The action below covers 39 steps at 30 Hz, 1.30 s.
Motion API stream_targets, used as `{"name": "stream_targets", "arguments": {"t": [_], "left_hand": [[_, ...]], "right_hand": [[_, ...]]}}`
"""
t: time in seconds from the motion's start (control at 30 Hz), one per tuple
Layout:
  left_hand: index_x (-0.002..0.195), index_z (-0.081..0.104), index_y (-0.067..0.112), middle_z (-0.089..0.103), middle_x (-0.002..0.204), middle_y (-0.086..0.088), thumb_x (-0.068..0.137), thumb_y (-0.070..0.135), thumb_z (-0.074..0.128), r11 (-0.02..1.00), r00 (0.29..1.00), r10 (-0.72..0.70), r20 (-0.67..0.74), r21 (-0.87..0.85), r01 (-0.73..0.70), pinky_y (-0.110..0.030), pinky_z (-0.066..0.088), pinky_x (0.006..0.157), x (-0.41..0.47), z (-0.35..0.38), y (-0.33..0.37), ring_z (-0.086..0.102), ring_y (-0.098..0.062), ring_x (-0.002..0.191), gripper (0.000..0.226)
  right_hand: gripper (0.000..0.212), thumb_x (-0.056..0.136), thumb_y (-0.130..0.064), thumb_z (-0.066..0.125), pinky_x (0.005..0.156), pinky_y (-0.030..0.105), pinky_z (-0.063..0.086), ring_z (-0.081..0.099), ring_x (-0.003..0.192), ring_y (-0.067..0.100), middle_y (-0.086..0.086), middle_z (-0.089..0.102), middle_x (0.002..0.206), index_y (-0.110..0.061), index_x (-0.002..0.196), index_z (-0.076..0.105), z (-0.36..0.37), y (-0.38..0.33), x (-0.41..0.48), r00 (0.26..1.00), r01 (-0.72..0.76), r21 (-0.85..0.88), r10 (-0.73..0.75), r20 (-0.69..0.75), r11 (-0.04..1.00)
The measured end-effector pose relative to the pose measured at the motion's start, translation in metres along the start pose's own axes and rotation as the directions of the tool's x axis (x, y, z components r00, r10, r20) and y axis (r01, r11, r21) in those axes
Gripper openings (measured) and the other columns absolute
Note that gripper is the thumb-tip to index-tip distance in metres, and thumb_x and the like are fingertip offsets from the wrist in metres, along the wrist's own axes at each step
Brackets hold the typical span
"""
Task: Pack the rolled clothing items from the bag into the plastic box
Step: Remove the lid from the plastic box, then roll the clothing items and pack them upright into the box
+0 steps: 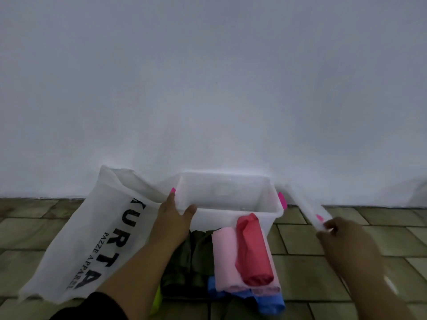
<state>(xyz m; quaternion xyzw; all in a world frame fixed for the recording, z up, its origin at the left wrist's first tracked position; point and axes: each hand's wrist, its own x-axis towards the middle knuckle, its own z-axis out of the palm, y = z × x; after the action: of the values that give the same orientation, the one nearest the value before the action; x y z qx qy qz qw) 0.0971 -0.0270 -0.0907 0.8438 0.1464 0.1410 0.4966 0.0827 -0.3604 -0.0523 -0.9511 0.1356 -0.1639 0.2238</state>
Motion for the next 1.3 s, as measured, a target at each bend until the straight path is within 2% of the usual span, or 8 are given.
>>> {"name": "stream_targets", "arguments": {"t": [0.27,0.4,0.63,0.97,1.03,1.17,1.23,1.3], "left_hand": [[0.151,0.012,0.032,0.024,0.154,-0.004,0.091,0.049,0.052,1.0,0.999,-0.019,-0.03,0.019,0.02,-0.039,0.031,0.106,-0.001,0.003,0.002,0.033,-0.024,0.135,0.074],[0.15,0.012,0.032,0.026,0.153,-0.004,0.091,0.05,0.052,1.0,0.999,-0.009,-0.034,0.02,0.01,-0.038,0.032,0.105,0.0,0.003,-0.001,0.034,-0.024,0.135,0.074],[0.15,0.011,0.032,0.022,0.155,-0.004,0.09,0.052,0.05,1.0,0.999,-0.003,-0.045,0.029,0.004,-0.039,0.03,0.106,-0.001,0.006,-0.004,0.032,-0.024,0.136,0.074],[0.152,0.004,0.019,0.014,0.158,-0.009,0.093,0.053,0.044,0.983,0.995,-0.081,0.053,0.168,0.071,-0.037,0.025,0.111,-0.003,-0.014,0.028,0.025,-0.026,0.14,0.079],[0.151,0.013,0.016,0.016,0.157,-0.008,0.093,0.052,0.045,0.978,0.998,0.014,0.066,0.209,-0.028,-0.036,0.02,0.114,-0.02,-0.026,0.043,0.023,-0.023,0.141,0.075],[0.134,0.045,0.036,0.051,0.13,0.008,0.086,0.047,0.058,0.913,0.931,0.256,0.261,0.252,-0.322,-0.029,0.043,0.095,-0.104,-0.048,0.037,0.05,-0.012,0.117,0.051],[0.129,0.048,0.041,0.052,0.129,0.012,0.081,0.049,0.056,0.855,0.852,0.236,0.468,0.317,-0.411,-0.019,0.041,0.089,-0.153,-0.049,0.011,0.049,-0.005,0.113,0.049],[0.138,0.041,0.035,0.037,0.147,0.006,0.082,0.047,0.053,0.763,0.766,0.098,0.635,0.446,-0.467,-0.022,0.033,0.104,-0.185,-0.043,-0.02,0.037,-0.008,0.13,0.058]], "right_hand": [[0.023,0.087,-0.026,0.059,0.073,0.03,0.05,0.057,0.078,0.015,-0.004,0.058,0.084,-0.023,0.109,0.059,0.072,-0.024,-0.009,0.974,0.06,-0.107,-0.034,0.225,0.992],[0.041,0.091,-0.035,0.056,0.095,0.033,0.046,0.059,0.109,0.017,0.0,0.064,0.121,-0.024,0.13,0.053,0.078,-0.018,-0.008,0.921,0.116,-0.032,-0.095,0.379,0.993],[0.028,0.092,-0.034,0.052,0.083,0.026,0.046,0.057,0.089,0.01,-0.002,0.064,0.11,-0.025,0.117,0.062,0.076,0.002,-0.007,0.838,0.195,-0.171,-0.073,0.54,0.966],[0.042,0.096,-0.025,0.049,0.102,0.03,0.035,0.045,0.128,0.027,0.012,0.046,0.143,-0.012,0.137,0.048,0.054,-0.01,-0.015,0.748,0.285,-0.163,-0.113,0.654,0.945],[0.048,0.092,-0.026,0.057,0.101,0.029,0.036,0.047,0.127,0.026,0.011,0.048,0.142,-0.015,0.138,0.047,0.042,-0.009,-0.024,0.799,0.184,-0.054,-0.117,0.59,0.981],[0.017,0.083,-0.024,0.064,0.077,0.03,0.051,0.063,0.083,0.01,-0.005,0.069,0.098,-0.026,0.1,0.066,0.015,0.0,-0.079,0.934,0.174,0.236,-0.236,0.268,0.956],[0.008,0.076,-0.031,0.066,0.066,0.028,0.051,0.058,0.07,0.0,-0.013,0.065,0.079,-0.032,0.083,0.065,0.008,0.001,-0.119,0.891,0.237,0.25,-0.312,0.33,0.939],[0.024,0.07,-0.041,0.065,0.068,0.022,0.046,0.058,0.08,0.001,-0.014,0.061,0.088,-0.037,0.093,0.063,0.011,-0.002,-0.148,0.813,0.313,0.175,-0.359,0.458,0.933]]}}
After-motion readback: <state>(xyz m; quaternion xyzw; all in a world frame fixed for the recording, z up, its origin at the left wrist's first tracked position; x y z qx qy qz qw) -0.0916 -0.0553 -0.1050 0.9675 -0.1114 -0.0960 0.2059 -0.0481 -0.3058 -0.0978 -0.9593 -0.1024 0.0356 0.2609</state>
